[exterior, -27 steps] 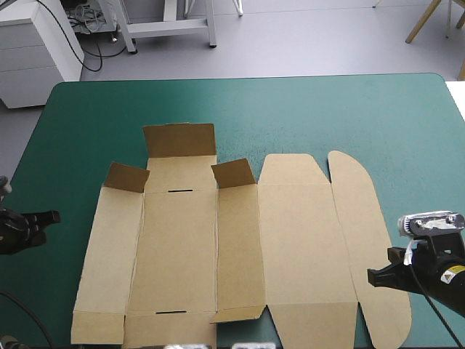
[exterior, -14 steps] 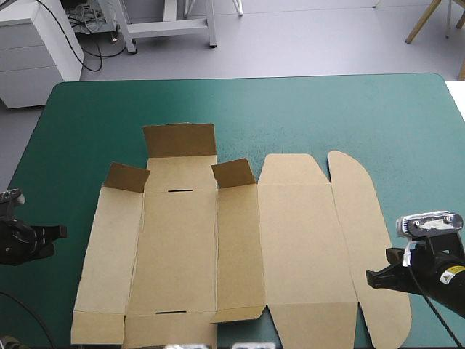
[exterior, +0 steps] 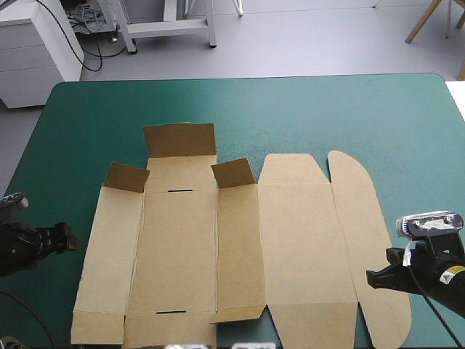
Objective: Fold the box
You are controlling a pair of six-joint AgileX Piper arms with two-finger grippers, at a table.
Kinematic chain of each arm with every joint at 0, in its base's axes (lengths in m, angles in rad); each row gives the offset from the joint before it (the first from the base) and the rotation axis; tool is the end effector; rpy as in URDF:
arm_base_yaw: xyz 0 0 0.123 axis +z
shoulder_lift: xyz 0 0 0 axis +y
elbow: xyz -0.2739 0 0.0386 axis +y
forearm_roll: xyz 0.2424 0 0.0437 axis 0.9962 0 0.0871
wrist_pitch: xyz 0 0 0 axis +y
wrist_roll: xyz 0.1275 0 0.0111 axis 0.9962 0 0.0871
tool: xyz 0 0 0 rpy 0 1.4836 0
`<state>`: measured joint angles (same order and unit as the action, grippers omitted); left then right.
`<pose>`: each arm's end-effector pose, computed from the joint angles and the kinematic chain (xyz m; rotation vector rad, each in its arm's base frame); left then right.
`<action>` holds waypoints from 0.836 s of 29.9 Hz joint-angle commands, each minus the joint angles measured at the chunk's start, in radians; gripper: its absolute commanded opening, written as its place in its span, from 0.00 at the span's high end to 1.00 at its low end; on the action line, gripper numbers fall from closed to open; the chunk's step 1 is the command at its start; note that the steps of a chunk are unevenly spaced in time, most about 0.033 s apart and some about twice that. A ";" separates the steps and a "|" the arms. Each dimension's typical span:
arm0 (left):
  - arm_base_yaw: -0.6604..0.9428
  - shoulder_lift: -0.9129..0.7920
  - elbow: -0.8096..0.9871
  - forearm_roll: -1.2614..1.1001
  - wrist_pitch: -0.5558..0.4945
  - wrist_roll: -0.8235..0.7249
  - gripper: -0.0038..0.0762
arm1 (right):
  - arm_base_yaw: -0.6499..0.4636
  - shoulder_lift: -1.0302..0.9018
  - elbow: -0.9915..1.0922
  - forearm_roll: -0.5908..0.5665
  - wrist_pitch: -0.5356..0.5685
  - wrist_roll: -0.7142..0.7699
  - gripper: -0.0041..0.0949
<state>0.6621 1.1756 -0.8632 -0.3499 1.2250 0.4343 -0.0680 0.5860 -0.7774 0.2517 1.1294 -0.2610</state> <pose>0.1762 0.0850 0.2378 -0.4641 2.8090 -0.3229 0.1079 0.0215 0.3029 -0.2039 2.3790 0.1702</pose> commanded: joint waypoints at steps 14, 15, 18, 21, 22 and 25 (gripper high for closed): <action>0.000 -0.023 0.288 -0.247 0.077 0.178 0.10 | 0.029 0.006 -0.022 0.010 -0.054 -0.008 0.98; 0.000 -0.023 0.306 -0.252 0.077 0.192 0.10 | 0.032 0.006 -0.022 0.010 -0.054 -0.008 0.98; 0.000 -0.023 0.349 -0.277 0.077 0.230 0.12 | 0.033 0.006 -0.022 0.010 -0.054 -0.011 0.98; -0.002 -0.023 0.358 -0.307 0.077 0.230 0.15 | 0.033 0.008 -0.022 0.010 -0.056 -0.011 0.98; -0.002 -0.023 0.360 -0.312 0.077 0.230 0.17 | 0.033 0.008 -0.022 0.010 -0.056 -0.011 0.98; -0.006 -0.027 0.360 -0.312 0.077 0.229 0.22 | 0.033 0.008 -0.022 0.010 -0.056 -0.011 0.98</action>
<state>0.6621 1.1597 -0.5002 -0.6192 1.2020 0.6607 -0.0364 0.5860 -0.7774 0.2485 1.1285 -0.2610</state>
